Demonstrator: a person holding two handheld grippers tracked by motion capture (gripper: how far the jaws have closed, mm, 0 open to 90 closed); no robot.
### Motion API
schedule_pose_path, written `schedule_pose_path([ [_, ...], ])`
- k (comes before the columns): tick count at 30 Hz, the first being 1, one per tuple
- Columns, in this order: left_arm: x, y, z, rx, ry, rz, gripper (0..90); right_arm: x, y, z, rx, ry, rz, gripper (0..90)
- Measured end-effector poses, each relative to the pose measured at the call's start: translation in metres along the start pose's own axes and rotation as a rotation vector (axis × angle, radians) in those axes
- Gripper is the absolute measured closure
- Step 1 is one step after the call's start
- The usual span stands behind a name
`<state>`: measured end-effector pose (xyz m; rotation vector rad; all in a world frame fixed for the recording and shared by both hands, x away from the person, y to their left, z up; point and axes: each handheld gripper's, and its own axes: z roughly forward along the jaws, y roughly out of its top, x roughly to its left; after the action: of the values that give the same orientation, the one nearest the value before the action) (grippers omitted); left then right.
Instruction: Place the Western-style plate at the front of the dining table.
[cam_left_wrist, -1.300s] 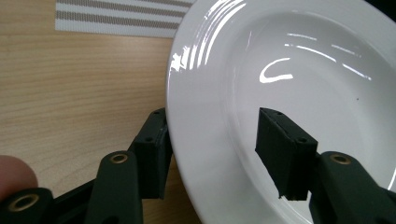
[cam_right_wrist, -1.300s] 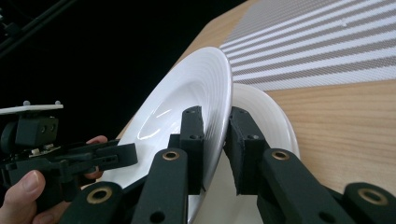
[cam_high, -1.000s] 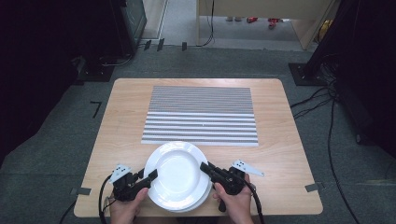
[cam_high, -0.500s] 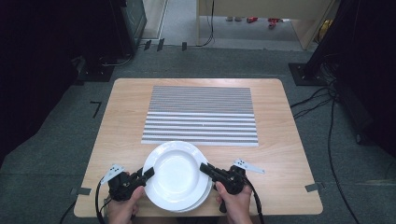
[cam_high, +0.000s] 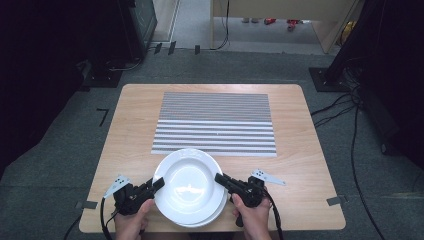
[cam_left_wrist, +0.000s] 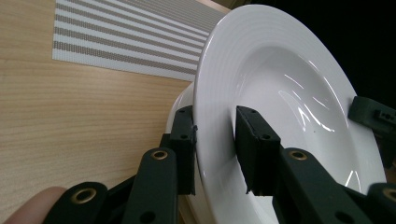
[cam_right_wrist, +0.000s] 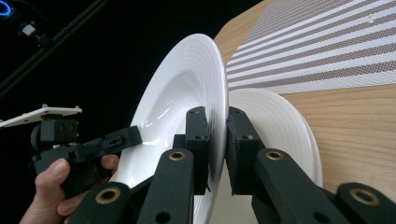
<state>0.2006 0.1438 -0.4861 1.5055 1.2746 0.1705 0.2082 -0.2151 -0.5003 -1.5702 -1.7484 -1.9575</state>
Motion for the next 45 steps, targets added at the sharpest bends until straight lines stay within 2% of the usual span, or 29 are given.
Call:
schedule_pose_path([
  [4,-0.002,0.002,0.001,0.002,-0.008,0.012,70.7,0.0,0.004,-0.001,0.001,-0.003,0.022,83.2],
  [10,-0.003,0.011,0.004,-0.003,-0.025,0.014,72.4,-0.001,0.012,-0.002,-0.002,-0.009,0.014,83.5],
  [14,-0.001,0.019,0.007,-0.01,-0.034,-0.015,73.0,0.001,0.017,0.0,0.002,-0.008,-0.009,83.5],
  [21,0.003,0.025,0.012,-0.003,-0.053,-0.043,73.8,-0.002,0.025,0.005,0.005,-0.01,0.013,83.6],
  [30,0.001,0.039,0.017,-0.004,-0.064,-0.044,74.2,-0.003,0.038,0.007,-0.001,-0.003,0.03,84.0],
  [38,-0.002,0.057,0.03,-0.007,-0.073,-0.031,74.3,-0.005,0.056,0.009,-0.02,-0.008,0.023,83.8],
  [45,0.0,0.072,0.046,0.004,-0.079,-0.031,74.1,-0.012,0.072,0.013,-0.028,-0.021,0.028,83.8],
])
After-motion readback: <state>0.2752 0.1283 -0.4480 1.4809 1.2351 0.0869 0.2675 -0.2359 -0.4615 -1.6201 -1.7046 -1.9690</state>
